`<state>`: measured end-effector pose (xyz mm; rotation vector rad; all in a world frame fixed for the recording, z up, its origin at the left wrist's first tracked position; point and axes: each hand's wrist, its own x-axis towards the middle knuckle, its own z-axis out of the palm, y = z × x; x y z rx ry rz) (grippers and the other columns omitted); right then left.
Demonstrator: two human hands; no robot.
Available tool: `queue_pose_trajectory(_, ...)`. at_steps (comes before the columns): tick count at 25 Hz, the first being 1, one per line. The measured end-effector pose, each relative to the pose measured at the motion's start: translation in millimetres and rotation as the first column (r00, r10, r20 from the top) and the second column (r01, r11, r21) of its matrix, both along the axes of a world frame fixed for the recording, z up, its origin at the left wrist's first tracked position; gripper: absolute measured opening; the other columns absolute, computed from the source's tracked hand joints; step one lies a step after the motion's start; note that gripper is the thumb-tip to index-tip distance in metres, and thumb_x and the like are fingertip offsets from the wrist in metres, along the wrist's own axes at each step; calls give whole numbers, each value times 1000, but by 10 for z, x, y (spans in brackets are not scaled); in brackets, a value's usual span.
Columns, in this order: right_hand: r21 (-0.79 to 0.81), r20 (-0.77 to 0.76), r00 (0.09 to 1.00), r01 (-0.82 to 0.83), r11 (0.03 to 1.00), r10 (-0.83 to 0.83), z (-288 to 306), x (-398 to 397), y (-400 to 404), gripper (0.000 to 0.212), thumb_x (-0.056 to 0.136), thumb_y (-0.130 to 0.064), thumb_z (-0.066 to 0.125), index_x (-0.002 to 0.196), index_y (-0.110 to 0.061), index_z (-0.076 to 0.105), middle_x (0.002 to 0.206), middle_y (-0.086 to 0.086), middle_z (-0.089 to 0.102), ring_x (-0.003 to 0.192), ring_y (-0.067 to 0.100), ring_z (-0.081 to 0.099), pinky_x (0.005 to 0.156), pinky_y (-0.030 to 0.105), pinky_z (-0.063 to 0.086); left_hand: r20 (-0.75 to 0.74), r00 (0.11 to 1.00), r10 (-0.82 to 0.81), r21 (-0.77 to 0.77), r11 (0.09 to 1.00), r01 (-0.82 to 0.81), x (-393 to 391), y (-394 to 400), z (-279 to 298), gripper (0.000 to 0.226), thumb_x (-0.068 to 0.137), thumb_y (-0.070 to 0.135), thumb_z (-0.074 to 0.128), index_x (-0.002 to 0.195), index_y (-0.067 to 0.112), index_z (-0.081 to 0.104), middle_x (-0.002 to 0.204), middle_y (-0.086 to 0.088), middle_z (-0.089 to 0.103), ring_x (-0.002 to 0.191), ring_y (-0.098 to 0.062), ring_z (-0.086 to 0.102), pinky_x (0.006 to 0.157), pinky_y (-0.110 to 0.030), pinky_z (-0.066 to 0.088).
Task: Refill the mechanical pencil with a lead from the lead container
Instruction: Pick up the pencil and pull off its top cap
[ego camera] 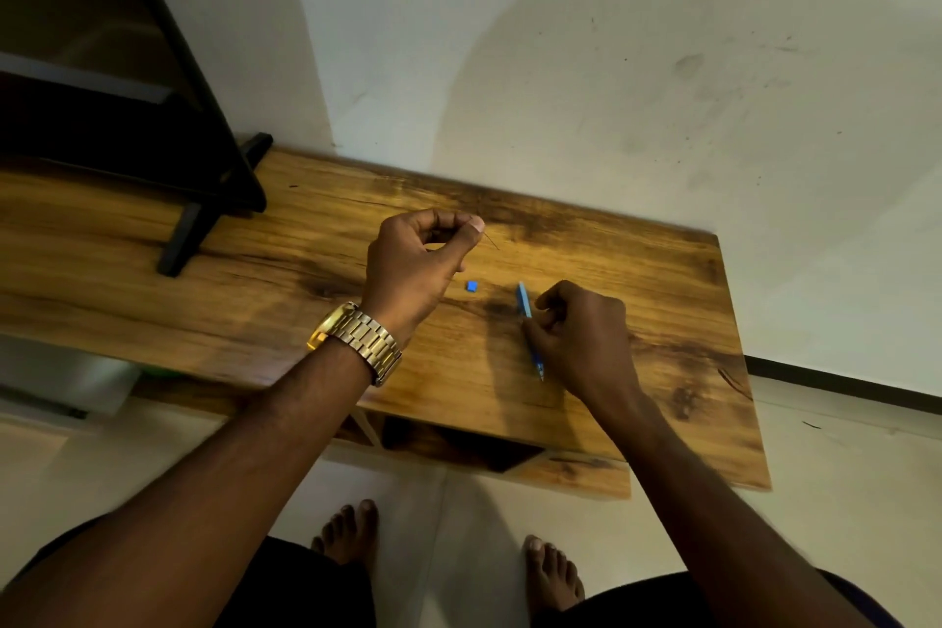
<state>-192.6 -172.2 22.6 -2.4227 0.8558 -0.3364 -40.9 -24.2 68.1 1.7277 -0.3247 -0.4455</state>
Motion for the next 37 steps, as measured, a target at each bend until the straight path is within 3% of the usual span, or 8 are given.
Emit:
queue_pose_trajectory(3,-8,-41,999,5,1000,-5,-59,42,39,22,85,-24,92,99,-16,77,81,-6,73,74,10,70,69,36,64,-23,1000,7,-22,1000,-7,24,20,23,15,96,38,81,102,24,84,98,6,87,72,-8,76,61,-16,52)
queue_pose_trajectory(6,38,-52,999,17,999,-15,-83,61,27,20,85,-20,92,99,-17,78,80,-7,74,73,7,70,71,32,64,-27,1000,9,-24,1000,-10,24,23,50,12,97,36,81,101,25,83,95,8,87,70,-6,75,55,-9,48)
queue_pose_trajectory(9,60,-59,998,1,998,2,-29,65,19,15,90,-14,85,105,-14,81,83,-3,78,76,11,73,79,37,66,-37,999,9,-27,1000,-10,16,35,67,13,98,35,79,103,24,83,97,8,87,74,-7,75,55,-10,49)
queue_pose_trajectory(13,108,115,993,-50,993,38,268,2,-5,12,96,-20,80,107,-23,79,83,-10,77,74,4,73,67,11,55,-115,993,23,-101,994,-35,-3,13,92,11,101,31,76,105,22,81,97,7,87,73,-5,74,60,-20,55)
queue_pose_trajectory(17,136,285,957,-97,986,55,550,-179,17,15,97,-18,78,100,-31,72,90,-16,77,88,3,75,70,13,57,-241,970,-11,-246,968,-50,-46,-56,132,13,105,27,71,112,16,76,95,5,87,69,-3,75,58,-18,56)
queue_pose_trajectory(23,52,191,972,-151,987,138,571,-225,-4,11,97,-18,79,107,-19,75,89,-22,72,84,-6,71,70,4,47,-190,975,-117,-322,945,51,-192,-134,121,9,107,25,69,109,17,74,101,-5,87,79,-12,82,63,-19,62)
queue_pose_trajectory(27,37,209,968,-151,988,141,555,-252,-38,11,97,-17,80,107,-17,75,88,-18,73,81,-7,71,72,3,48,-158,974,-162,-329,939,103,-263,-169,99,10,106,23,70,111,14,73,101,-8,87,90,-20,86,70,-20,64)
queue_pose_trajectory(37,5,184,971,-158,988,154,515,-260,-91,14,96,-17,80,110,-16,77,93,-13,75,82,-4,71,70,2,48,-150,975,-163,-314,943,109,-287,-192,101,9,106,21,69,111,13,72,98,-7,87,91,-21,86,74,-22,66)
